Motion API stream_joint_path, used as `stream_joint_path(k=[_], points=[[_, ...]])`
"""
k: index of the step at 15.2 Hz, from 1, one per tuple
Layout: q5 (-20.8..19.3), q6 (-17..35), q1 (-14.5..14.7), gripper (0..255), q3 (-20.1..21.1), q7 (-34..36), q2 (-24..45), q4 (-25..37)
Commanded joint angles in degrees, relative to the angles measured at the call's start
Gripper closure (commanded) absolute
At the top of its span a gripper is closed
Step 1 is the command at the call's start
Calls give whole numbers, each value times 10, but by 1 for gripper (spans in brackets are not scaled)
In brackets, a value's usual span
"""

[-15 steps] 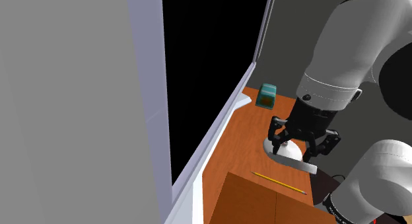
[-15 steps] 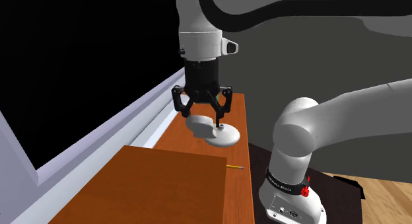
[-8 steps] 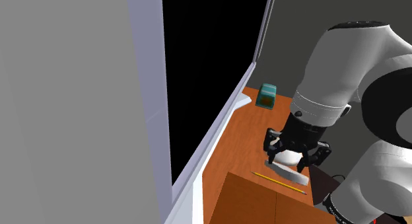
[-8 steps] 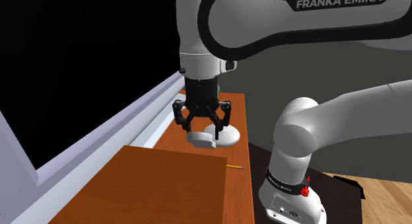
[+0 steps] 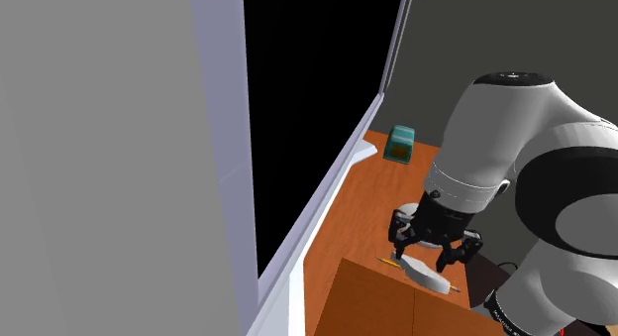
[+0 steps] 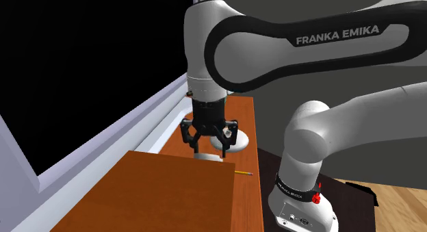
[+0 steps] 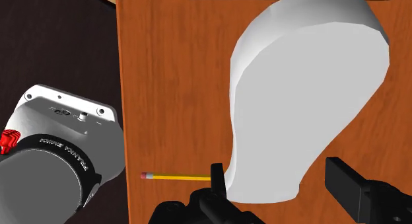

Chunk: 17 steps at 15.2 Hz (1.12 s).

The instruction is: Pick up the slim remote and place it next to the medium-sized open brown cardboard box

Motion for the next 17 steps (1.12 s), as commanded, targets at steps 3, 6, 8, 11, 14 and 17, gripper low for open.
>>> stream_joint_path(k=[3,6,8,11,14,17], points=[[16,28,6,255,16,-2,2,-27],[30,52,10,255,31,-4,7,-45],[40,68,13,255,41,-5,12,-57],[55,94,16,255,58,-7,22,-73],[72,121,19,255,76,-9,34,-89],[89,149,20,255,94,-11,49,-103]])
